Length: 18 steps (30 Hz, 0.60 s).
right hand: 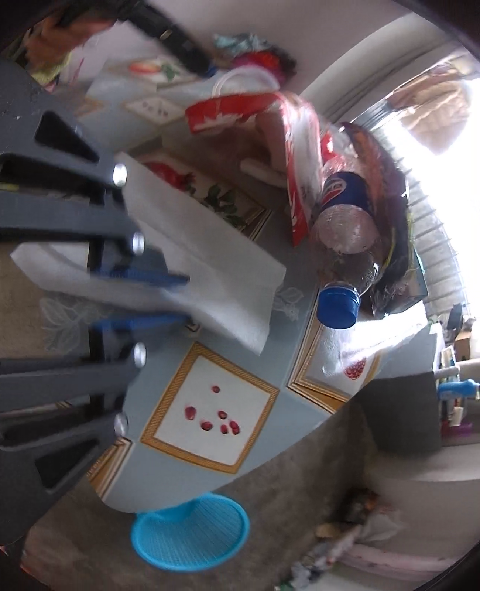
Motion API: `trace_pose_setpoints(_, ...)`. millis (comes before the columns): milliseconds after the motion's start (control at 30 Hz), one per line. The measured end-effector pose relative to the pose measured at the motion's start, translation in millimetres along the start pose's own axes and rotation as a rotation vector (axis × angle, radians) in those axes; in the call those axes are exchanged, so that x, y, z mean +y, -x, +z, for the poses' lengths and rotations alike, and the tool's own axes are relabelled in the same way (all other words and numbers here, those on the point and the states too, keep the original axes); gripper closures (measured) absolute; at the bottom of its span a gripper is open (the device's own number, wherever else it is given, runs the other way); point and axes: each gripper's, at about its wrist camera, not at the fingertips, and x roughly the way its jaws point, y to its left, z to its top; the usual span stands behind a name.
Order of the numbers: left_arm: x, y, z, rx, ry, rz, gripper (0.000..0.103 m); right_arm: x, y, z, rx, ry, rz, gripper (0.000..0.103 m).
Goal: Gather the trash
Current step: 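Carry the red snack bag in the left tool toward the blue wastebasket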
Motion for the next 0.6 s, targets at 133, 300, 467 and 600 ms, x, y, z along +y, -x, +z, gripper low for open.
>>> trace_pose_setpoints(133,-8.6,-2.8,12.4,-0.041,-0.084,0.044,0.073,-6.3,-1.1,-1.0,-0.013,-0.017,-0.009,0.103)
trace_pose_setpoints(300,-29.7,-16.1,19.5,-0.091,-0.243,0.127,0.058,-22.9,0.0,7.8,-0.039,-0.061,-0.044,0.103)
trace_pose_setpoints(467,-48.8,-39.9,18.9,-0.095,-0.416,0.254,0.055,-43.4,-3.7,23.5,-0.062,-0.112,-0.046,0.103)
trace_pose_setpoints(600,-56.5,-57.8,18.6,-0.08,-0.52,0.345,0.055,-53.0,-6.7,32.0,-0.075,-0.137,-0.031,0.103)
